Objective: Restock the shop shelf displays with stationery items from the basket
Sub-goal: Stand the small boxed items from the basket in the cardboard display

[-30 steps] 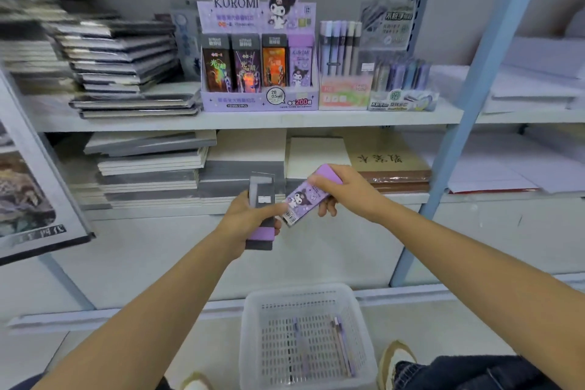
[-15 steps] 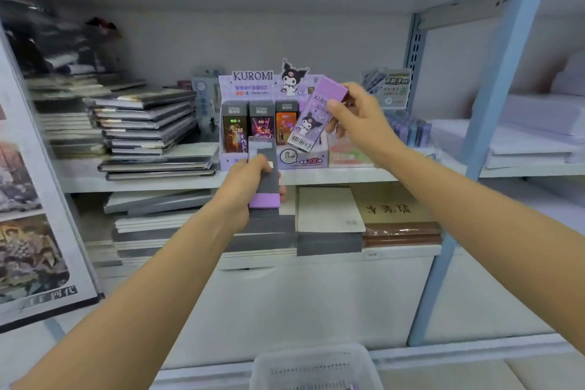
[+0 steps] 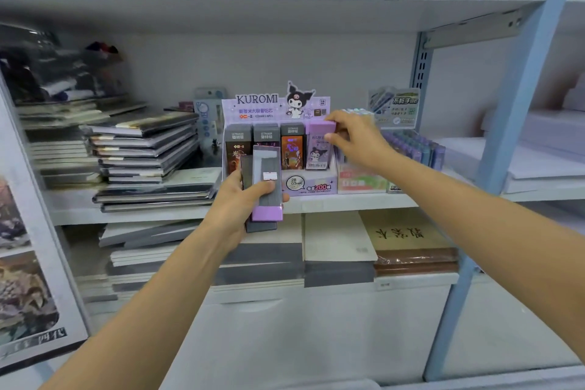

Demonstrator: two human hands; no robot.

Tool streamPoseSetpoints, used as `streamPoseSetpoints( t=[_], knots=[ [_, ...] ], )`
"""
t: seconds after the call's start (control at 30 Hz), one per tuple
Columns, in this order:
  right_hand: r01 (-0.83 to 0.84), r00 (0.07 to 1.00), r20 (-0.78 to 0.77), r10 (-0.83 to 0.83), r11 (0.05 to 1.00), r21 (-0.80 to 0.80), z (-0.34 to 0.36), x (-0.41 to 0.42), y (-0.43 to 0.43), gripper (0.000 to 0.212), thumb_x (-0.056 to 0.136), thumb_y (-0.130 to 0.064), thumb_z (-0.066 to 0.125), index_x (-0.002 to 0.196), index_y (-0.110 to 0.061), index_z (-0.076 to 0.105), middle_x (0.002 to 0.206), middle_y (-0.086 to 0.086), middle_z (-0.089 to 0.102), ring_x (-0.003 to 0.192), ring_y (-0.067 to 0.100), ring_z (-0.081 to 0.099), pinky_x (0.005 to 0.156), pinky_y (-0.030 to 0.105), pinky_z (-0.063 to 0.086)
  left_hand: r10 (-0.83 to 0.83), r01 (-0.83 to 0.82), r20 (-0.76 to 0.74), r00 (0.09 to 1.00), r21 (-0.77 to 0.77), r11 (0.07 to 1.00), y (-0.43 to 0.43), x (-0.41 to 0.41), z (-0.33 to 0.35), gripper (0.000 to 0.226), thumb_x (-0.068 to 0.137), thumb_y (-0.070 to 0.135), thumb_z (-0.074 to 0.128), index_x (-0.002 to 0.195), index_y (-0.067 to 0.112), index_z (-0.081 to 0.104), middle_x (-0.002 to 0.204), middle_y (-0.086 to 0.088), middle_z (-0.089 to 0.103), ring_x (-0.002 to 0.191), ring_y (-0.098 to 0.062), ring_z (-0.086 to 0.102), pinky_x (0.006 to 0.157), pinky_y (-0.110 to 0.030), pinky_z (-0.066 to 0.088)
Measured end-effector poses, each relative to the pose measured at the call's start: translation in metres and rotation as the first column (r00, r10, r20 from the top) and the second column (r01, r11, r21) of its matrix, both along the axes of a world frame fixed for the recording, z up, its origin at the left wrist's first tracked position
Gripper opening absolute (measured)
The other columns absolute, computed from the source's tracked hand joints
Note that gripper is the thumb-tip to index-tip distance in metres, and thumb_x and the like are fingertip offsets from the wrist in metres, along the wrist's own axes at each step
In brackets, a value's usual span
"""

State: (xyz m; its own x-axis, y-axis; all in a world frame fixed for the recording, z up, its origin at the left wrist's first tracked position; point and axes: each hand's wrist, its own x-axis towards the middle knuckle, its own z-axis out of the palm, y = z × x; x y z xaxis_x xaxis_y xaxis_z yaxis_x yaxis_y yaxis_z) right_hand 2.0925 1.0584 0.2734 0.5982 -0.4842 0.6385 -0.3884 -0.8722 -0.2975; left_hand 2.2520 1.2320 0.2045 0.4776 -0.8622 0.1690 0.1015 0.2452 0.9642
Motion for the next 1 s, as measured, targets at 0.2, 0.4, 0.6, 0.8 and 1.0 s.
streamPoseSetpoints(
  t=[0.2,0.4,0.6,0.8,1.0],
  knots=[
    [0.033,0.994,-0.105,-0.037,0.999,-0.035,0.011,-0.001,-0.015,0.021,0.095,-0.021,0.059,0.115,-0.015,0.059,0.066,-0.008,0.051,0.056,0.005,0.042,0.057,0.026,0.036,-0.016,0.016,-0.024,1.000,-0.018,1.000,-0.002,0.003,0.001,0.033,0.089,0.002,0.063,0.120,0.010,0.055,0.094,-0.009,0.076,0.078,-0.025,0.074,0.057,-0.030,0.058],
    [0.098,0.987,-0.107,-0.115,0.983,-0.156,0.010,0.011,-0.013,0.030,0.094,-0.026,0.060,0.123,-0.022,0.054,0.090,0.002,0.062,0.080,0.020,0.052,0.075,0.030,0.040,-0.019,0.018,-0.062,0.998,-0.025,1.000,-0.005,0.002,0.003,0.037,0.089,0.001,0.064,0.124,0.009,0.054,0.099,-0.012,0.075,0.081,-0.027,0.074,0.060,-0.032,0.059],
    [0.102,0.983,-0.136,-0.124,0.982,-0.160,0.011,0.007,-0.013,0.027,0.094,-0.025,0.060,0.119,-0.019,0.055,0.081,-0.004,0.059,0.078,0.019,0.054,0.082,0.035,0.048,-0.014,0.013,-0.072,0.997,-0.020,1.000,-0.004,0.003,0.003,0.037,0.088,0.001,0.064,0.124,0.008,0.054,0.099,-0.012,0.075,0.079,-0.026,0.074,0.059,-0.031,0.059],
    [0.080,0.975,-0.197,-0.104,0.989,-0.124,0.017,0.015,-0.003,0.022,0.095,-0.024,0.059,0.116,-0.020,0.054,0.067,-0.011,0.050,0.077,0.021,0.053,0.087,0.036,0.042,-0.013,0.011,-0.055,0.998,-0.032,0.999,-0.008,-0.003,0.003,0.041,0.087,0.001,0.066,0.125,0.008,0.053,0.106,-0.014,0.072,0.078,-0.025,0.074,0.063,-0.033,0.060],
    [0.135,0.988,-0.053,-0.147,0.972,-0.194,0.001,0.015,-0.006,0.032,0.092,-0.020,0.063,0.122,-0.021,0.052,0.088,-0.003,0.058,0.092,0.023,0.055,0.094,0.039,0.039,-0.019,0.017,-0.051,0.999,-0.036,0.999,-0.007,-0.003,0.003,0.041,0.086,0.000,0.066,0.124,0.008,0.053,0.104,-0.015,0.072,0.074,-0.025,0.074,0.060,-0.031,0.059]
  ],
)
